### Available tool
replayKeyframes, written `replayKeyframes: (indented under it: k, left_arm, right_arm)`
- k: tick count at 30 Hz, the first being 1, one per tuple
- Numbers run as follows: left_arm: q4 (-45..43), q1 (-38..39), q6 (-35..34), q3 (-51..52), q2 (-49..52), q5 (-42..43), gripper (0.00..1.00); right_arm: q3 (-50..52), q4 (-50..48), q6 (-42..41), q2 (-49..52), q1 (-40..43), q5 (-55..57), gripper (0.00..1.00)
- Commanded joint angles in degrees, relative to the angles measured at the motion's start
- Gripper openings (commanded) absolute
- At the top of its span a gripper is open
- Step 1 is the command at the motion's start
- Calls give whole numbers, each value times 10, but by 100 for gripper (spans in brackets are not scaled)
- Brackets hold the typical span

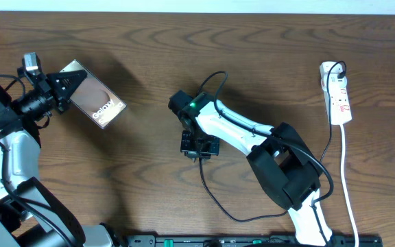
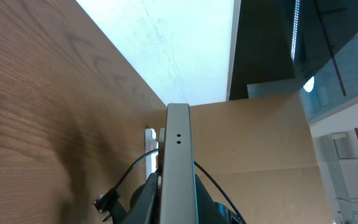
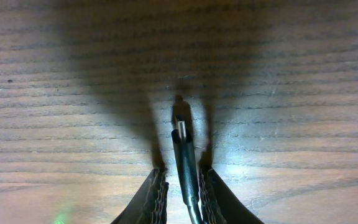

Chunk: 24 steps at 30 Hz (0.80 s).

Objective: Plug charger to phone and switch on socket
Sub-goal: 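Close the right gripper on the USB-C plug end of the cable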

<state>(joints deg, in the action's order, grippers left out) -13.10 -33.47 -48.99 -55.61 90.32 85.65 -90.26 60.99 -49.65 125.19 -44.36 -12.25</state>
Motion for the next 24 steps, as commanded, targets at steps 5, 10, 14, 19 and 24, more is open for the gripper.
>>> replayKeyframes:
  k: [5, 10, 14, 19, 24]
  left_arm:
    - [-3, 1, 10, 3, -1, 22, 7]
    - [-3, 1, 10, 3, -1, 22, 8]
    - [-3, 1, 10, 3, -1, 22, 7]
    - [-3, 1, 10, 3, -1, 22, 7]
    - [-3, 1, 10, 3, -1, 22, 8]
  right_arm:
    - [15, -12, 0, 19, 8, 29, 14]
    - [15, -15, 0, 19, 8, 29, 11]
    - [15, -15, 0, 19, 8, 29, 8]
    - [15, -14, 0, 19, 8, 29, 4]
    - [15, 1, 0, 19, 3, 29, 4]
